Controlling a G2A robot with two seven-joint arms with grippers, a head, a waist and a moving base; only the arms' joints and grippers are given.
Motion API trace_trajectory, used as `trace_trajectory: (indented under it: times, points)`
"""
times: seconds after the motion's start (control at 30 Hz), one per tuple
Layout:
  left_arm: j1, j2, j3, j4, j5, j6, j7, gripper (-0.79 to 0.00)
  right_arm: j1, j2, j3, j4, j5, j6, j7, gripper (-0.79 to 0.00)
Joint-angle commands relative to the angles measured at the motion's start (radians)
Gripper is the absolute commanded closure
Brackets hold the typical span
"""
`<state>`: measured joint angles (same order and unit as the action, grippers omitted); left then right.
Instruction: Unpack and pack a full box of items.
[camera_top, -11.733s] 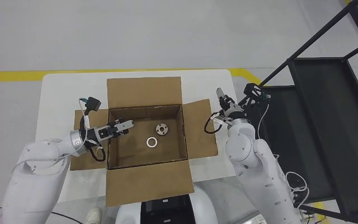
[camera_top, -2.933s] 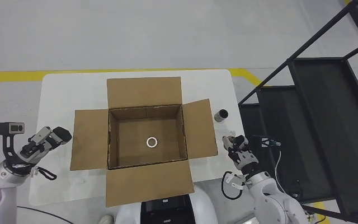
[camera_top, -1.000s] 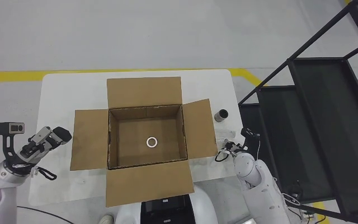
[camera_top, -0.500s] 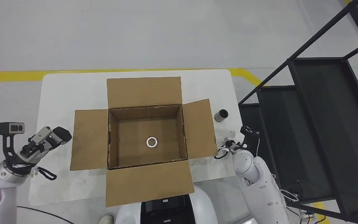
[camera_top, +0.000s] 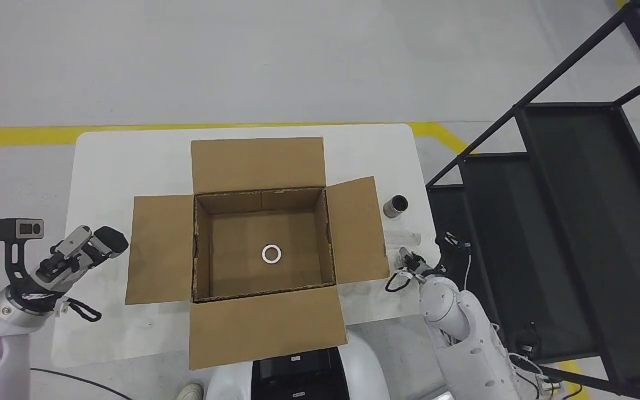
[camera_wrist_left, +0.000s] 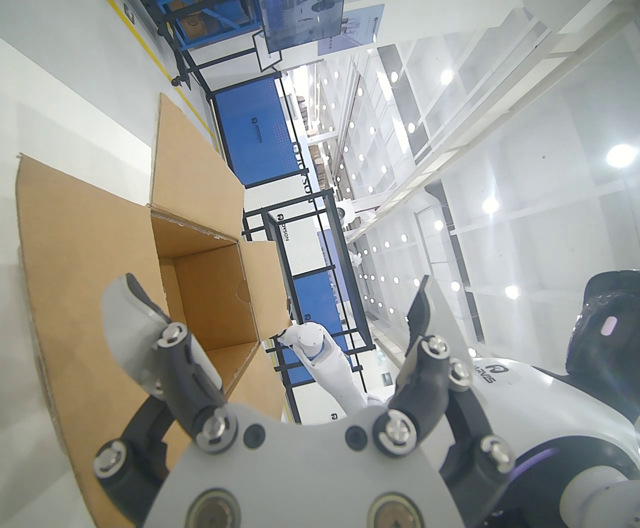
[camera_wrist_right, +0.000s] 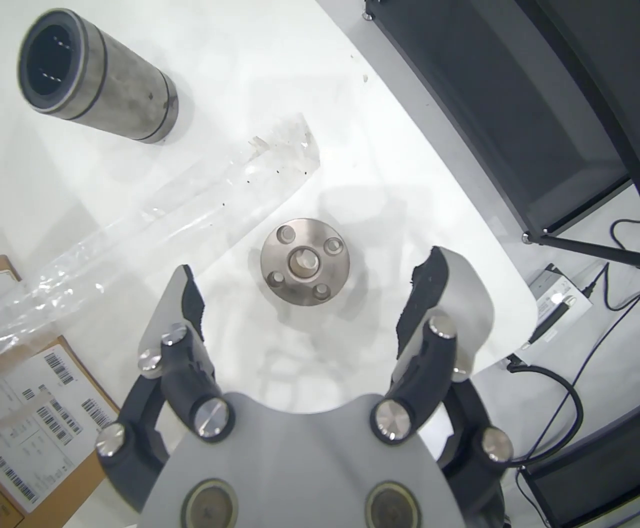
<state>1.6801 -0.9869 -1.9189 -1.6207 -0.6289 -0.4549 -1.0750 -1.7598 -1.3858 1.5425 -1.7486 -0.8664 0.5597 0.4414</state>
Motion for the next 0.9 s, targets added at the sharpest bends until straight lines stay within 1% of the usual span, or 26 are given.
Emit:
trace_trajectory:
  times: [0.0,0.13,0.27,0.43,0.6,0.73,0.83,0.87]
  points:
    - [0.0,0.0,0.0,0.0,0.0,0.0,0.0,-0.785,-0.034,0.0,0.002,-0.051,-0.013,0.018,-0.006,-0.785]
    - [0.0,0.0,0.0,0.0,0.0,0.0,0.0,-0.785,-0.081,0.001,0.005,-0.131,-0.025,0.027,-0.033,-0.785]
    - [0.0,0.0,0.0,0.0,0.0,0.0,0.0,-0.785,-0.139,0.0,0.007,-0.236,-0.011,-0.037,-0.091,-0.785]
    - [0.0,0.0,0.0,0.0,0.0,0.0,0.0,-0.785,-0.185,0.001,-0.023,-0.35,-0.1,-0.071,-0.187,-0.785]
    - [0.0,0.0,0.0,0.0,0.0,0.0,0.0,-0.785,-0.22,0.002,-0.091,-0.482,-0.229,-0.077,-0.237,-0.785]
    - [0.0,0.0,0.0,0.0,0.0,0.0,0.0,-0.785,-0.22,0.007,-0.149,-0.555,-0.315,-0.162,-0.204,-0.785]
    - [0.0,0.0,0.0,0.0,0.0,0.0,0.0,-0.785,-0.178,0.012,-0.214,-0.588,-0.4,-0.251,-0.116,-0.785]
    - [0.0,0.0,0.0,0.0,0.0,0.0,0.0,-0.785,-0.146,0.014,-0.248,-0.589,-0.446,-0.289,-0.06,-0.785]
